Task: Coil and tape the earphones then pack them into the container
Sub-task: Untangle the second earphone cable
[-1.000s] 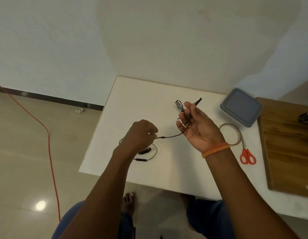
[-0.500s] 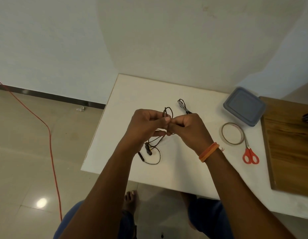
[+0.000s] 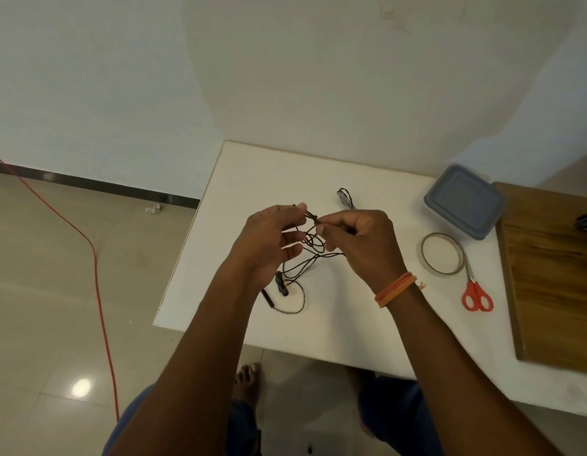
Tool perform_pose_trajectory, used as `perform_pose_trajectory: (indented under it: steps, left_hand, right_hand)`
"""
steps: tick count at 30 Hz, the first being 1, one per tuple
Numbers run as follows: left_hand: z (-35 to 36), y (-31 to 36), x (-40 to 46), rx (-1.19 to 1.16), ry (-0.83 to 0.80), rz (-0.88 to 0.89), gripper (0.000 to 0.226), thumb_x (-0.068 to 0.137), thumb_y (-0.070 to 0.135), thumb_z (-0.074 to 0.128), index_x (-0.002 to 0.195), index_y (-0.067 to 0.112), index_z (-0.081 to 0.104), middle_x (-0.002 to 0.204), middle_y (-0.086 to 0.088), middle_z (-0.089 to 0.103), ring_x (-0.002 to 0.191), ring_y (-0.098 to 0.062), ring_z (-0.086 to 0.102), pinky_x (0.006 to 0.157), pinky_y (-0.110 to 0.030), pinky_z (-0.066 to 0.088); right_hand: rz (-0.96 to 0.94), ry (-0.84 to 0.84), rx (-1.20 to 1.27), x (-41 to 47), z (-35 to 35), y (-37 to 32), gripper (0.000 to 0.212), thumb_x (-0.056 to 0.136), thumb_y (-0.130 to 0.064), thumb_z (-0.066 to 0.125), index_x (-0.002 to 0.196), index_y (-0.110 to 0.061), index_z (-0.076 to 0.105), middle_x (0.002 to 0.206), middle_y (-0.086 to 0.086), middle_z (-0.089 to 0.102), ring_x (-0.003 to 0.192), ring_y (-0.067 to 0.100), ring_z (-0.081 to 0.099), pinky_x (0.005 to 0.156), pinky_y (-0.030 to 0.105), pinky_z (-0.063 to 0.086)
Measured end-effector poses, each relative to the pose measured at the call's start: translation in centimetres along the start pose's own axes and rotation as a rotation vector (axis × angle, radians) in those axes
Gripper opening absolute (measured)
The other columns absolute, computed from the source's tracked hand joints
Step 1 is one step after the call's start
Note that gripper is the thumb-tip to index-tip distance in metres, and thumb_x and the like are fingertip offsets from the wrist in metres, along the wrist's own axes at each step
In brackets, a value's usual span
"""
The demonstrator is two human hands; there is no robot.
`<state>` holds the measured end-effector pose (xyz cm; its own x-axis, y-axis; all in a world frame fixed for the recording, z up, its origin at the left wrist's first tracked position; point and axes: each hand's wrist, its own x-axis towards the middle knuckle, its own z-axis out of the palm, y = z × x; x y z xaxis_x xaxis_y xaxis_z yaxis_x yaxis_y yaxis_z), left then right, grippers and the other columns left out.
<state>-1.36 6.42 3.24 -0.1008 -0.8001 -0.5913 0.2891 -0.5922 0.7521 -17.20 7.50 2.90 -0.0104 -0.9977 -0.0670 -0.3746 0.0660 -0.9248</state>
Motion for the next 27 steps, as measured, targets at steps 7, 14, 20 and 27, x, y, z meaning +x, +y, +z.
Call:
perform_pose_trajectory:
  steps: [7,14,20,27]
  left_hand:
    - [0.2,-0.2,0.0,-0.237,-0.189,0.02,0.016,0.094,0.022,0.059,0.104,0.022,0.072,0.094,0.004,0.056,0.078,-0.012,0.055,0.072,-0.029,0.043]
    - [0.6,-1.3,0.3,0.676,0.18,0.48,0.032,0.096,0.013,0.058,0.124,0.024,0.066,0.122,0.004,0.061,0.078,0.0,0.059,0.08,-0.018,0.047]
    - [0.2,-0.8,0.3,0.544,0.259,0.427,0.012,0.087,0.028,0.07,0.076,0.032,0.072,0.082,0.017,0.07,0.075,-0.004,0.063,0.073,-0.028,0.051]
    - [0.3,0.2,-0.3,0.486,0.159,0.357,0.021,0.082,0.036,0.061,0.069,0.028,0.074,0.091,0.015,0.069,0.096,0.0,0.056,0.084,-0.031,0.039]
  right_hand:
    - [-0.019,-0.005,-0.004,-0.1,0.3,-0.2,0.021,0.086,-0.002,0.066,0.105,-0.007,0.075,0.051,-0.017,0.06,0.046,0.001,0.052,0.056,0.009,0.043]
    - [0.045,0.036,0.05,0.1,0.3,0.2,0.019,0.089,-0.007,0.064,0.102,-0.011,0.076,0.045,-0.017,0.054,0.045,0.002,0.046,0.054,0.013,0.04]
    - [0.065,0.157,0.1,0.4,-0.2,0.4,0.014,0.088,-0.009,0.065,0.093,-0.013,0.078,0.048,-0.005,0.051,0.048,0.004,0.045,0.06,0.012,0.043]
    - [0.107,0.19,0.073,0.7,-0.4,1.0,0.019,0.087,-0.006,0.064,0.099,-0.012,0.078,0.049,-0.022,0.056,0.049,-0.002,0.05,0.057,0.009,0.038]
